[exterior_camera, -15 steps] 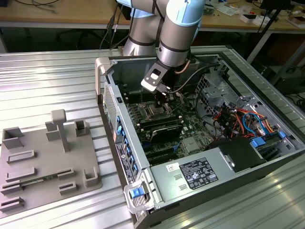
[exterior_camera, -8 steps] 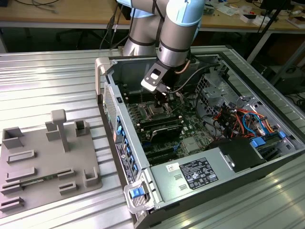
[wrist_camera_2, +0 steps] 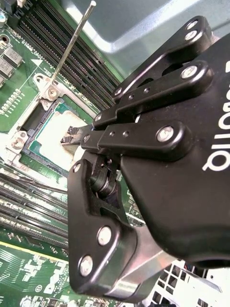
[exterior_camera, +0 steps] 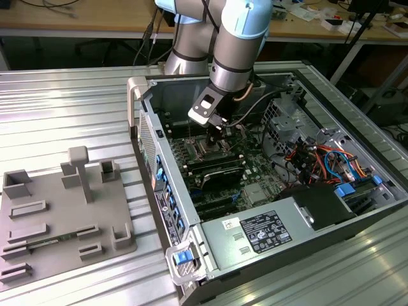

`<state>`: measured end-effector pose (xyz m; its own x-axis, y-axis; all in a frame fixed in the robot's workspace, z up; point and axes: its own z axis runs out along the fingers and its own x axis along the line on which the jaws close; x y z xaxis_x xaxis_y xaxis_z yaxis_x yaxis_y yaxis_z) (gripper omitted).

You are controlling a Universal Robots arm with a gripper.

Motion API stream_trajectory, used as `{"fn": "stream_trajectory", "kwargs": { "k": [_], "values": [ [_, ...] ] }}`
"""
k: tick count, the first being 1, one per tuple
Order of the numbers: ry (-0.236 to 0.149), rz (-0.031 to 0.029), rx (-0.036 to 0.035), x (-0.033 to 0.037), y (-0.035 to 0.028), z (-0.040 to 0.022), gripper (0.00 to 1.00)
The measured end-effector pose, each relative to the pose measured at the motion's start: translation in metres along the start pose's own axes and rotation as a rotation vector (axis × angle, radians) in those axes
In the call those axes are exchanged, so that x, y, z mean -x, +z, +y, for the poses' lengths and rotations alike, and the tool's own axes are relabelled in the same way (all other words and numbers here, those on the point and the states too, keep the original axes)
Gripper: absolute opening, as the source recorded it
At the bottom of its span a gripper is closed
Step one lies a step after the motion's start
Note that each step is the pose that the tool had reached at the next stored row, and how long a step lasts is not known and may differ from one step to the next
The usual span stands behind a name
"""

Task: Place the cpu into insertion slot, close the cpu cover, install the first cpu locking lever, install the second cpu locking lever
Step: 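Place the cpu into insertion slot, then close the cpu cover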

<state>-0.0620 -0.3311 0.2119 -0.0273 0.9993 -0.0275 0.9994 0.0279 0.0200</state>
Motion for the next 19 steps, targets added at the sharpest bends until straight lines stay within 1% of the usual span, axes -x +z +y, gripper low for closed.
{"fn": "stream_trajectory", "kwargs": {
  "k": [3, 4, 5, 7, 10, 19],
  "values": [
    [0.000, 0.0001, 0.0009, -0.0001, -0.0005, 0.0000, 0.11],
    [0.000, 0.0000, 0.0025, -0.0002, -0.0017, 0.0000, 0.11],
    [0.000, -0.0006, 0.0043, -0.0001, -0.0044, 0.0001, 0.11],
    [0.000, -0.0023, 0.0051, 0.0000, -0.0070, 0.0002, 0.11],
    [0.000, -0.0031, 0.0051, 0.0000, -0.0071, 0.0000, 0.11],
    [0.000, -0.0031, 0.0050, 0.0000, -0.0071, -0.0002, 0.11]
  ]
}}
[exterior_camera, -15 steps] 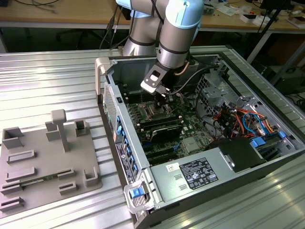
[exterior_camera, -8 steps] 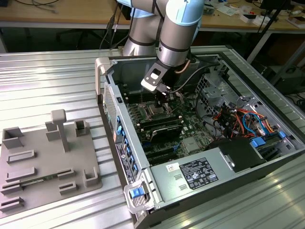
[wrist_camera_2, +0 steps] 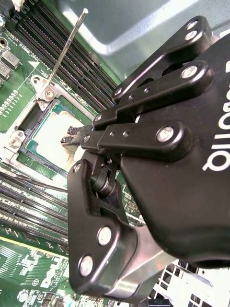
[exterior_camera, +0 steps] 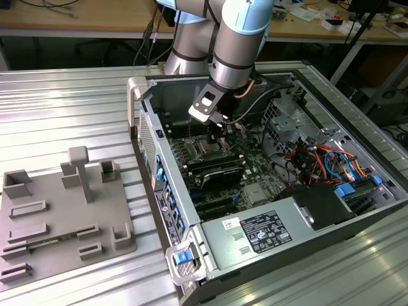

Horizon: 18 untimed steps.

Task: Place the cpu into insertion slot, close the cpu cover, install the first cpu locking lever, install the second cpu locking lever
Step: 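Close the cpu cover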

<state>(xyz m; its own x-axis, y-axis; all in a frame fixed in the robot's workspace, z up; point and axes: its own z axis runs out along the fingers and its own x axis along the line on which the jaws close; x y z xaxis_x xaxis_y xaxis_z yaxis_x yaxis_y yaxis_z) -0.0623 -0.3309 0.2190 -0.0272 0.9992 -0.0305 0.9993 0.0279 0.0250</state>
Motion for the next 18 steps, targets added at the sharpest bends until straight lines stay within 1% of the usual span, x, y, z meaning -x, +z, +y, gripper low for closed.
{"fn": "stream_trajectory", "kwargs": {
  "k": [3, 4, 5, 9, 11, 12, 13, 14, 16, 17, 18],
  "values": [
    [0.000, -0.0002, -0.0001, 0.0001, -0.0007, 0.0000, 0.11],
    [0.000, -0.0001, 0.0000, 0.0001, -0.0027, 0.0000, 0.11],
    [0.000, 0.0000, 0.0001, 0.0001, -0.0033, 0.0001, 0.11],
    [0.000, 0.0000, 0.0000, 0.0001, -0.0035, 0.0003, 0.11],
    [0.000, -0.0002, -0.0001, 0.0002, -0.0035, 0.0026, 0.11],
    [0.000, -0.0001, 0.0000, 0.0003, -0.0033, 0.0072, 0.11],
    [0.000, -0.0001, 0.0000, 0.0004, -0.0033, 0.0092, 0.11],
    [0.000, 0.0000, 0.0000, 0.0004, -0.0043, 0.0093, 0.11],
    [0.000, 0.0000, 0.0000, 0.0005, -0.0107, 0.0094, 0.11],
    [0.000, -0.0003, 0.0000, 0.0007, -0.0160, 0.0096, 0.11],
    [0.000, -0.0005, 0.0000, 0.0008, -0.0200, 0.0097, 0.11]
  ]
}}
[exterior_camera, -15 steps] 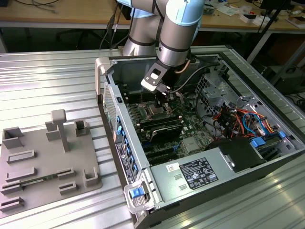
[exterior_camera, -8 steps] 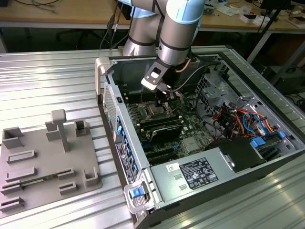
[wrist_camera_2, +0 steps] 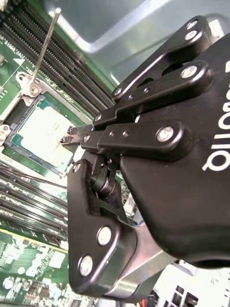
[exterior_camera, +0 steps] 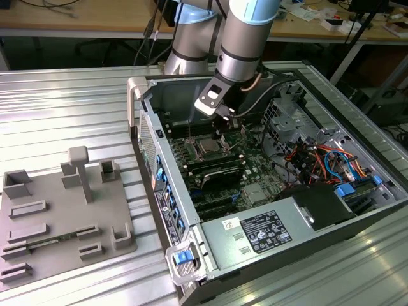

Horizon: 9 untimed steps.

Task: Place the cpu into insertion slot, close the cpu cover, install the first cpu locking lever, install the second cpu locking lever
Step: 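Close the cpu cover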

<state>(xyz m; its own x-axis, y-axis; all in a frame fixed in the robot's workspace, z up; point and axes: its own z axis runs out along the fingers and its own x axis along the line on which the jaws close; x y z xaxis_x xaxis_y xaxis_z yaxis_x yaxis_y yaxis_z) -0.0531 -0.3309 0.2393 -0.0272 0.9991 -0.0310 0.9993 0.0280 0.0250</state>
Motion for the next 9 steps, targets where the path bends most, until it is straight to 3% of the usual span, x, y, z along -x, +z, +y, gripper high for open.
{"fn": "stream_trajectory", "kwargs": {
  "k": [5, 9],
  "values": [
    [0.000, -0.0016, 0.0000, 0.0005, -0.0142, 0.0003, 0.11],
    [0.000, -0.0017, -0.0001, 0.0007, -0.0146, 0.0065, 0.11]
  ]
}}
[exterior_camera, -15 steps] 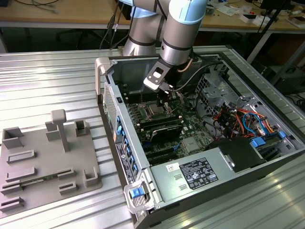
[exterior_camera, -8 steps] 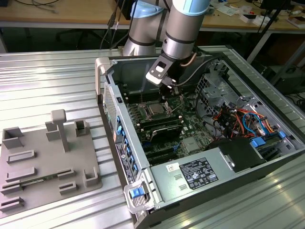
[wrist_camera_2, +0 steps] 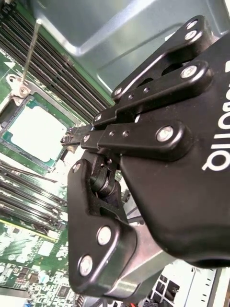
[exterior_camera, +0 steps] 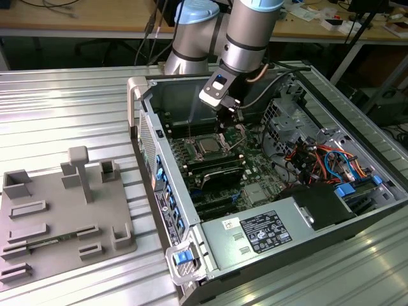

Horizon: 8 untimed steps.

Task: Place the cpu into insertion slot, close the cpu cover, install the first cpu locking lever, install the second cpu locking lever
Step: 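Close the cpu cover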

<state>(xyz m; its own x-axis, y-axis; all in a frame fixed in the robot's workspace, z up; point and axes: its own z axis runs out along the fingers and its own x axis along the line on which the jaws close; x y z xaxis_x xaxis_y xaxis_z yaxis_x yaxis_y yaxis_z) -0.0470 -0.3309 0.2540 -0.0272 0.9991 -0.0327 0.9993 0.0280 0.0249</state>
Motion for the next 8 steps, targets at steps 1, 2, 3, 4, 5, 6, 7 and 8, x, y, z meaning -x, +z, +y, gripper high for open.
{"fn": "stream_trajectory", "kwargs": {
  "k": [1, 2, 3, 4, 5, 6, 7, 8],
  "values": [
    [0.000, 0.0001, 0.0000, 0.0000, 0.0000, 0.0002, 0.11],
    [0.000, 0.0001, 0.0000, 0.0000, 0.0000, 0.0003, 0.11],
    [0.000, 0.0001, -0.0001, 0.0000, 0.0000, 0.0006, 0.11],
    [0.000, 0.0001, 0.0000, 0.0000, 0.0001, 0.0009, 0.11],
    [0.000, 0.0001, 0.0000, 0.0000, 0.0001, 0.0009, 0.11],
    [0.000, 0.0001, 0.0000, 0.0000, 0.0001, 0.0010, 0.11],
    [0.000, 0.0001, -0.0001, 0.0000, 0.0001, 0.0010, 0.11],
    [0.000, 0.0001, 0.0000, 0.0000, 0.0001, 0.0010, 0.11]
  ]
}}
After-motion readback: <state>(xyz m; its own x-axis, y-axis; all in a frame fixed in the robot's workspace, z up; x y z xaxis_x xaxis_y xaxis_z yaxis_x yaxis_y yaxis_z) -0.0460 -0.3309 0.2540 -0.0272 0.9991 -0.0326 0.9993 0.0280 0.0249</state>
